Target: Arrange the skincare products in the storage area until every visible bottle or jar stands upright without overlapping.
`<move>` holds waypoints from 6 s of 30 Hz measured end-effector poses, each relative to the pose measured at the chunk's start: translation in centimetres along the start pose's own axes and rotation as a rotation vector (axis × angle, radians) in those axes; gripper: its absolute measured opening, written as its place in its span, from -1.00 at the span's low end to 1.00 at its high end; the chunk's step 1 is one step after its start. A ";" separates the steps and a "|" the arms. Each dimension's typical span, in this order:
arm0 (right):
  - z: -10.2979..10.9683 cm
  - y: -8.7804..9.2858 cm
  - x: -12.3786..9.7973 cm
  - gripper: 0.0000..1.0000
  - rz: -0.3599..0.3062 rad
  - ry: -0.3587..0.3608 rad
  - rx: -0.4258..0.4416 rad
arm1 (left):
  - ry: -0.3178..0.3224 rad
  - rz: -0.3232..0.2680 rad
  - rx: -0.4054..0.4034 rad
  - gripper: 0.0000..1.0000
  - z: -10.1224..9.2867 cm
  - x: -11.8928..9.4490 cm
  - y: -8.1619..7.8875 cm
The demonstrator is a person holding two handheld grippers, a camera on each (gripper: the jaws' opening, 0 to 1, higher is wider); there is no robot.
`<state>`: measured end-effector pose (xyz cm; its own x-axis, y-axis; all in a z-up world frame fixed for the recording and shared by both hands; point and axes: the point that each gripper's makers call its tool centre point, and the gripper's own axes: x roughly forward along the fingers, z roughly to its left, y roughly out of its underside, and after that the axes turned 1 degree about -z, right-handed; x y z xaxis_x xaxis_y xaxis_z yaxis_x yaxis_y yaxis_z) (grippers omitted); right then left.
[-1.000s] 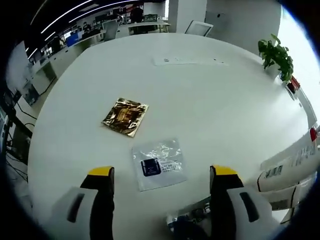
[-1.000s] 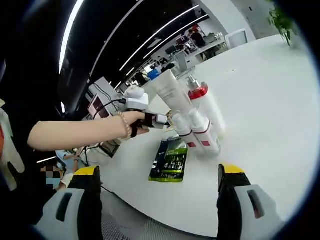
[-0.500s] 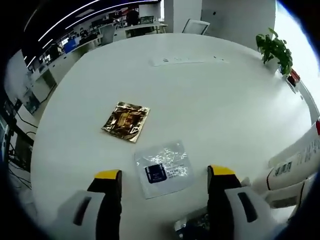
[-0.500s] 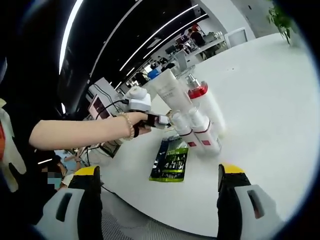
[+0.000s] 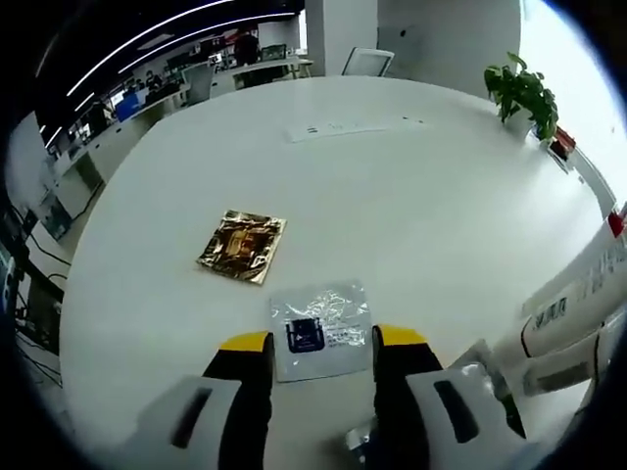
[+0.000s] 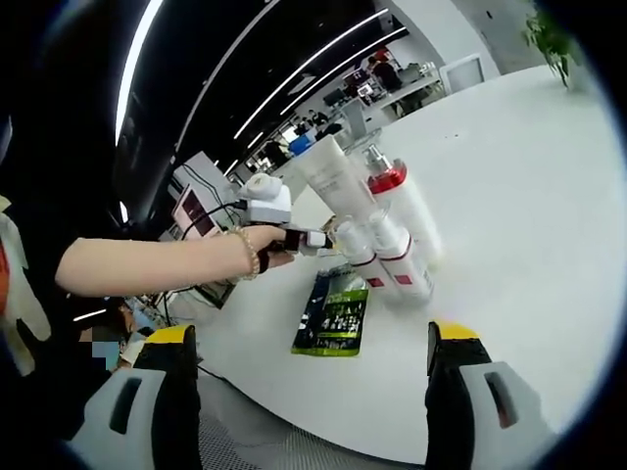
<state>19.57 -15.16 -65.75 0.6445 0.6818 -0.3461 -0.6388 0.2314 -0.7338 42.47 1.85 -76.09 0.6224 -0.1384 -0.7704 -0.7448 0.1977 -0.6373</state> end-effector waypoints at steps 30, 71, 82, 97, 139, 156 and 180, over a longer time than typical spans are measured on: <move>2.6 -0.9 -0.1 0.81 -0.019 -0.104 -0.054 | 0.167 -0.275 0.037 -0.23 -1.2 -11.4 -2.7; 10.5 -7.2 6.7 -0.32 -0.124 -0.314 -0.036 | 0.225 -0.433 0.055 -0.23 -5.2 -24.7 2.1; 11.1 -7.6 8.0 -0.56 -0.115 -0.318 -0.006 | 0.241 -0.450 0.098 -0.23 -6.4 -25.5 1.8; 10.7 -7.9 8.5 -0.97 -0.125 -0.308 0.024 | 0.249 -0.462 0.092 -0.23 -6.3 -25.8 1.4; 12.1 -8.8 7.1 -0.98 -0.132 -0.394 0.126 | 0.691 -0.412 -0.328 -0.86 -5.3 -26.3 3.5; 12.9 -6.6 9.0 -0.98 -0.038 -0.355 0.054 | 0.632 -0.424 -0.406 -1.00 -2.7 -26.7 5.0; 10.1 -1.4 13.7 -0.98 0.158 -0.168 -0.138 | 0.539 -0.286 -0.514 -1.00 -1.2 -23.0 9.9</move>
<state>25.04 0.87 -63.54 0.4556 0.8099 -0.3694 -0.6554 0.0244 -0.7549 20.54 5.85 -64.72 0.7017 -0.5923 -0.3959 -0.6734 -0.3701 -0.6399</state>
